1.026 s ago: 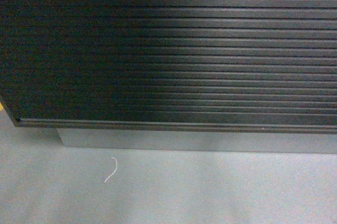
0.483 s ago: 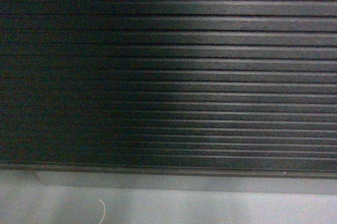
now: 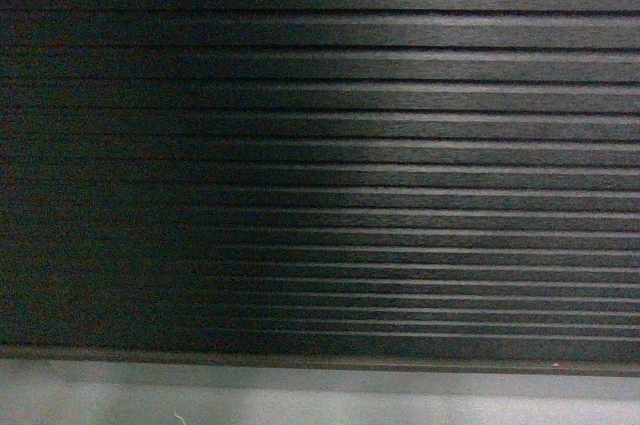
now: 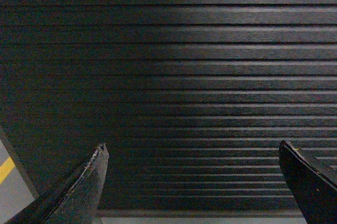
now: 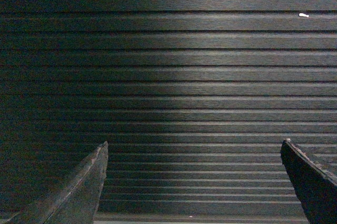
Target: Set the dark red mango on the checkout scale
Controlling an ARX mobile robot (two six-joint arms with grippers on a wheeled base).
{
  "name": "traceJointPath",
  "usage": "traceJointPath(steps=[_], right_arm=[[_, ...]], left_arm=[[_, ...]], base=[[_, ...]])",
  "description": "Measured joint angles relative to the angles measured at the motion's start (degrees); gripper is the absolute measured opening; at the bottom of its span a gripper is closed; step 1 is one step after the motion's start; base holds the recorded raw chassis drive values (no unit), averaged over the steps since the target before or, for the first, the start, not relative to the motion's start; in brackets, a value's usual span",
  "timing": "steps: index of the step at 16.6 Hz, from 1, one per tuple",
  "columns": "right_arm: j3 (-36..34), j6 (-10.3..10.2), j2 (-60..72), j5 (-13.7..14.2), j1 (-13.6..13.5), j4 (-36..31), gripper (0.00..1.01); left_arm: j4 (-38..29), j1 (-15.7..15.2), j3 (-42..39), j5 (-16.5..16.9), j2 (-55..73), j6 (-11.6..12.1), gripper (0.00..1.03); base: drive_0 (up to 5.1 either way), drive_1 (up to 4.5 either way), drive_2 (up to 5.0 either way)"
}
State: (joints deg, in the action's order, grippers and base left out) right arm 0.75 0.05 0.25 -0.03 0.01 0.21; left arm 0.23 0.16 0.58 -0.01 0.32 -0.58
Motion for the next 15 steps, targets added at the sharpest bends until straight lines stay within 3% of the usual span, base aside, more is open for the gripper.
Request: traceJointPath(steps=[15], right_arm=[[0.0, -0.1, 0.0, 0.0, 0.0, 0.1, 0.98]], left_arm=[[0.0, 0.0, 0.0, -0.1, 0.0, 0.0, 0.98]], base=[[0.0, 0.0, 0.0]])
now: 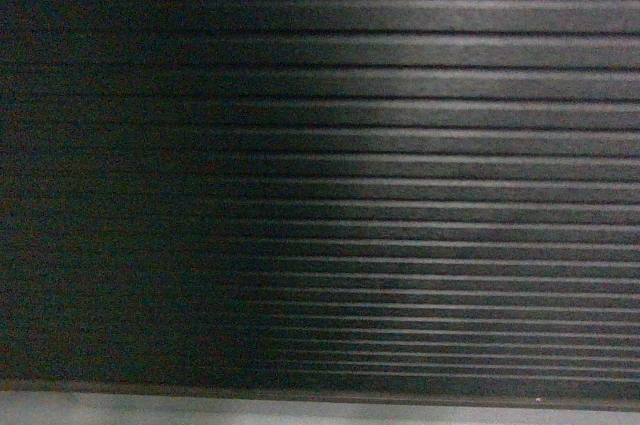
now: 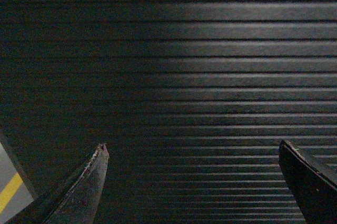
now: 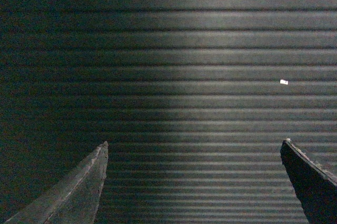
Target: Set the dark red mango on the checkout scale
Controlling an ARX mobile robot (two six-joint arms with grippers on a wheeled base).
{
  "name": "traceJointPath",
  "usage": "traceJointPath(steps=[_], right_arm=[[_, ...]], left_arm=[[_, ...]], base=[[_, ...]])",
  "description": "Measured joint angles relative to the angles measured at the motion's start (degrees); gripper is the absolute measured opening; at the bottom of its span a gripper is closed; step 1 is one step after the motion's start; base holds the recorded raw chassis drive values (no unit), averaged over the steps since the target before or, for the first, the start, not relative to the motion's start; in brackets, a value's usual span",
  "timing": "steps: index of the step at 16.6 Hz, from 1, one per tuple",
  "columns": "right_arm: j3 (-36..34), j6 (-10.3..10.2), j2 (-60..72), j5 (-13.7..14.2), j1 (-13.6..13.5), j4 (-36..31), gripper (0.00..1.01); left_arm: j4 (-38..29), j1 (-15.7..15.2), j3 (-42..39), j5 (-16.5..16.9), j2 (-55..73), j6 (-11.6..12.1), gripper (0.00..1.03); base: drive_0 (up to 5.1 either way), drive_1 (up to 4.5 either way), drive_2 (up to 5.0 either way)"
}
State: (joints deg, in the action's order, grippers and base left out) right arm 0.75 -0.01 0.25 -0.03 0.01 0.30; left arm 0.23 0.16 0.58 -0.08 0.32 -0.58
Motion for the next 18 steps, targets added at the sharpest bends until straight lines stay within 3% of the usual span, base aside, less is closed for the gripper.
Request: traceJointPath(steps=[18], right_arm=[[0.0, 0.0, 0.0, 0.0, 0.0, -0.1, 0.98]], left_arm=[[-0.1, 0.0, 0.0, 0.1, 0.0, 0.6, 0.98]], base=[[0.0, 0.0, 0.0]])
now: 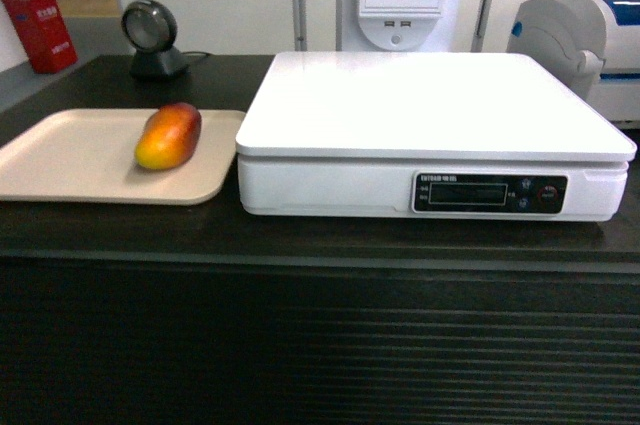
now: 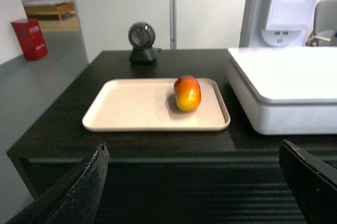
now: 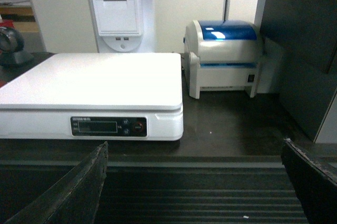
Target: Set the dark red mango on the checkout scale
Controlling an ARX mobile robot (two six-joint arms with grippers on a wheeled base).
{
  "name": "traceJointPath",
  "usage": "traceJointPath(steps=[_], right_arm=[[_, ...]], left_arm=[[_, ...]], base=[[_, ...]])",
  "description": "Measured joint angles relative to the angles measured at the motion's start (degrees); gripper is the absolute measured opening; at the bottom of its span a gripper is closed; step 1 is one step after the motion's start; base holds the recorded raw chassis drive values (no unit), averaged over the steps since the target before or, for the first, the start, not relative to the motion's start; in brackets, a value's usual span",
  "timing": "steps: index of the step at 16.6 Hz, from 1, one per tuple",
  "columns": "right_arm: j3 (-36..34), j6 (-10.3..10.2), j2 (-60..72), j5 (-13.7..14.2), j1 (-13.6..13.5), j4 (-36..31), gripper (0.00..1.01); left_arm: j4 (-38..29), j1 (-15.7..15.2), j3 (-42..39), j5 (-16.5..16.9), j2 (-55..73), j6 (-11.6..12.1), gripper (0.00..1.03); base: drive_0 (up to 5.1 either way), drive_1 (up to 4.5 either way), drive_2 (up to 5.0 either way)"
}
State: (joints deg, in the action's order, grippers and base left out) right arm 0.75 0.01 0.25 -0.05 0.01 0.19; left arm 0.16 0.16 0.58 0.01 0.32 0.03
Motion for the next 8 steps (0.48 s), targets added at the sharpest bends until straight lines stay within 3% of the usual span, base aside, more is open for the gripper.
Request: traceJointPath(steps=[8], right_arm=[[0.0, 0.0, 0.0, 0.0, 0.0, 0.0, 0.98]], left_arm=[[0.0, 0.0, 0.0, 0.0, 0.0, 0.0, 0.98]], base=[[0.0, 0.0, 0.0]])
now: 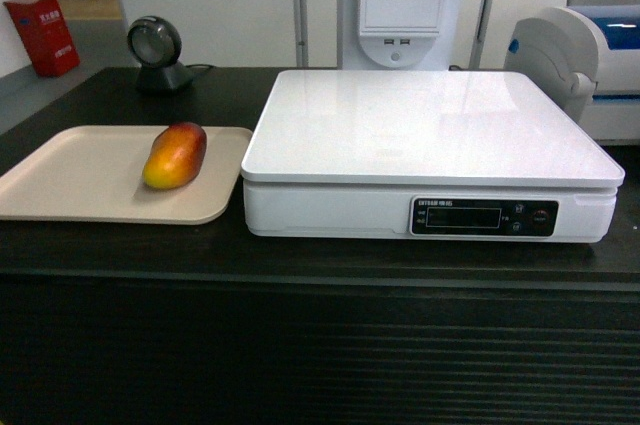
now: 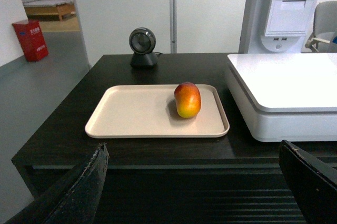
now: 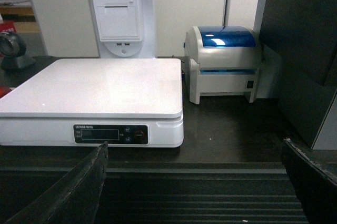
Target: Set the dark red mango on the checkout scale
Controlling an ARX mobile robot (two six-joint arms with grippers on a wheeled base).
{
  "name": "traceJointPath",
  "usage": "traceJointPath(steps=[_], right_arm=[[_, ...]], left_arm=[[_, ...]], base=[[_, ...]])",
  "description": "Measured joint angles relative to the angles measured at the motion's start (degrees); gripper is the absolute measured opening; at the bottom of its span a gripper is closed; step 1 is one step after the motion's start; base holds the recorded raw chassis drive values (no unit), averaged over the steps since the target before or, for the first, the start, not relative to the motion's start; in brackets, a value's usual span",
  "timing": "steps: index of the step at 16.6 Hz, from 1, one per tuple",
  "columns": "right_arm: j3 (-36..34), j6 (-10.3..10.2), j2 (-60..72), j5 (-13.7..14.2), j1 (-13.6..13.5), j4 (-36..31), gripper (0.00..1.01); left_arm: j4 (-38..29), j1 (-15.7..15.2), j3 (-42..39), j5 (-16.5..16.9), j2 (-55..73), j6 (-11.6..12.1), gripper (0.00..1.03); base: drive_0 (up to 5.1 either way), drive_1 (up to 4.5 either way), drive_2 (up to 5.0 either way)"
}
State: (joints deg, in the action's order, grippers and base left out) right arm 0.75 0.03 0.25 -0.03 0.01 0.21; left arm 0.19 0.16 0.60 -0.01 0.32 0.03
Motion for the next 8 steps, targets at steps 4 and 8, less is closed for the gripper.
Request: traceJointPath(steps=[4, 8], right_arm=[[0.0, 0.0, 0.0, 0.0, 0.0, 0.0, 0.98], [0.0, 0.0, 0.0, 0.0, 0.0, 0.0, 0.98]], left_arm=[[0.0, 0.0, 0.0, 0.0, 0.0, 0.0, 0.98], [0.0, 0.0, 0.0, 0.0, 0.0, 0.0, 0.98]], base=[[0.0, 0.0, 0.0], [0.0, 0.0, 0.0]])
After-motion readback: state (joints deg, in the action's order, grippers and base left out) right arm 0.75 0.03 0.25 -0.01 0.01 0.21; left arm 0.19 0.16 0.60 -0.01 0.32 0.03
